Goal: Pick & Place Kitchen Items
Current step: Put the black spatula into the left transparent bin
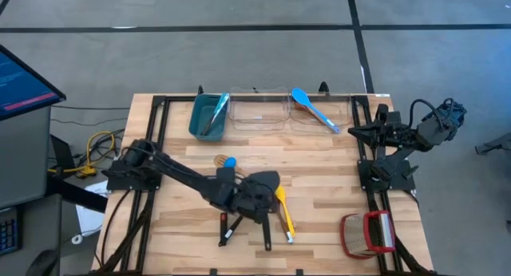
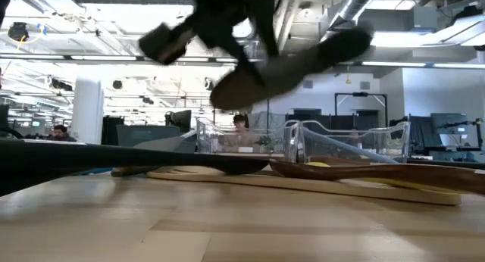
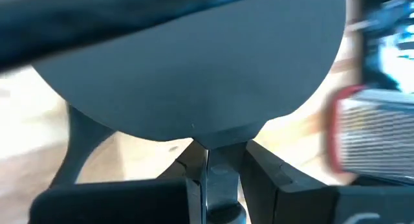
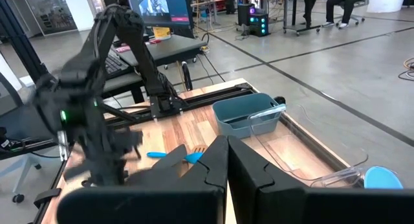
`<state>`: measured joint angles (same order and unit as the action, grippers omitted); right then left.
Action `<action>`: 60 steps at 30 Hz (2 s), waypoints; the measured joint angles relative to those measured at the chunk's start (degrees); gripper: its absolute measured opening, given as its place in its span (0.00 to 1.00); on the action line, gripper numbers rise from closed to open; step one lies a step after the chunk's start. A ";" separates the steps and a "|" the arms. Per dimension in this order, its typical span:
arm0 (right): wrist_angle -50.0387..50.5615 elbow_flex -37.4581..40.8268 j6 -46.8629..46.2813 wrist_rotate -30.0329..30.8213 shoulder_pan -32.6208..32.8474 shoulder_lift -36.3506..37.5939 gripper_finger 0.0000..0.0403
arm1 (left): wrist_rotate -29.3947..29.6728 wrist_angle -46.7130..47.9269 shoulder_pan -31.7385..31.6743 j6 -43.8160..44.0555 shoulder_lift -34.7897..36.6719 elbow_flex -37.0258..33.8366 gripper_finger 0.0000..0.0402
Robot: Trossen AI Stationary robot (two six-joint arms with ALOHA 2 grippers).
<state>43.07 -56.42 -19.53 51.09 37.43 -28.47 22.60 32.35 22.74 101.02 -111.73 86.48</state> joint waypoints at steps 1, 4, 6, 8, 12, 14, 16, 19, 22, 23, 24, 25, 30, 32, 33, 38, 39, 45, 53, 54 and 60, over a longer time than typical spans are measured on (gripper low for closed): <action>0.00 0.00 0.00 0.00 0.00 -0.01 0.00 | 1.40 0.10 0.00 -1.62 1.28 0.00 0.12; 0.00 0.00 0.00 0.00 0.00 -0.01 0.00 | 4.98 0.02 0.00 -7.35 5.39 0.00 0.12; 0.00 0.00 0.00 0.00 0.00 0.00 0.00 | 6.57 -0.25 0.00 -11.51 8.22 0.00 0.12; 0.00 0.00 0.00 0.00 0.02 -0.01 0.00 | 8.75 -0.35 -0.07 -15.26 10.97 0.00 0.12; 0.00 0.00 0.00 0.00 0.00 0.00 0.00 | 13.66 -0.74 -0.63 -23.60 15.78 0.00 0.12; 0.00 0.00 0.00 0.00 0.00 -0.01 0.00 | 16.33 -1.30 -1.13 -27.95 18.07 0.00 0.12; 0.00 0.00 0.00 0.00 0.01 0.00 0.00 | 18.86 -1.38 -1.96 -32.78 20.09 0.00 0.12; 0.00 0.00 0.00 0.00 0.01 0.00 0.00 | 22.09 -1.60 -3.66 -40.31 22.62 0.00 0.12; 0.00 0.00 0.00 0.00 0.02 0.00 0.00 | 24.26 -2.06 -6.19 -48.34 24.92 0.02 0.12; -0.01 0.00 0.00 0.00 0.02 0.00 0.00 | 24.73 -2.06 -7.22 -51.22 25.61 0.02 0.12; -0.09 0.00 -0.11 0.02 0.00 0.00 0.00 | 25.13 -2.04 -8.36 -53.78 26.30 0.01 0.12; -0.22 0.00 -0.72 0.11 0.02 0.00 0.00 | 25.41 -2.09 -9.55 -56.20 27.00 0.01 0.12; -0.24 0.00 -4.87 4.27 0.00 -0.02 0.00 | 25.66 -2.53 -16.51 -69.10 29.84 0.02 0.12; -0.22 0.00 -6.02 6.57 0.00 -0.02 0.00 | 25.63 -2.55 -19.46 -75.18 30.59 0.02 0.12; -0.22 0.00 -6.60 7.72 -0.01 -0.01 0.00 | 25.61 -2.57 -21.01 -78.25 30.97 0.02 0.12; -0.22 0.00 -12.72 11.31 0.00 -0.13 0.00 | 23.05 -2.59 -28.39 -93.37 31.64 0.04 0.12; -0.24 -0.04 -13.97 12.24 -0.02 -0.40 0.00 | 22.07 -3.00 -29.89 -95.66 31.59 0.04 0.12; -0.24 -0.07 -18.70 17.01 -0.05 -3.71 0.00 | 12.87 -3.36 -39.30 -102.30 29.24 0.04 0.12; -0.42 -0.04 -19.54 19.89 -0.07 -8.43 0.00 | 2.20 -11.67 -45.76 -105.11 21.23 0.04 0.12; -0.42 -0.04 -19.52 19.89 -0.09 -8.76 0.00 | 2.12 -12.94 -45.70 -107.15 20.11 0.04 0.12; -0.63 -0.02 -19.52 19.90 -0.09 -9.14 0.00 | 2.46 -17.39 -44.73 -113.16 13.80 0.04 0.12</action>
<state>42.44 -56.45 -39.05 70.99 37.34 -37.61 25.06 14.95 -21.99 -12.14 -97.94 86.52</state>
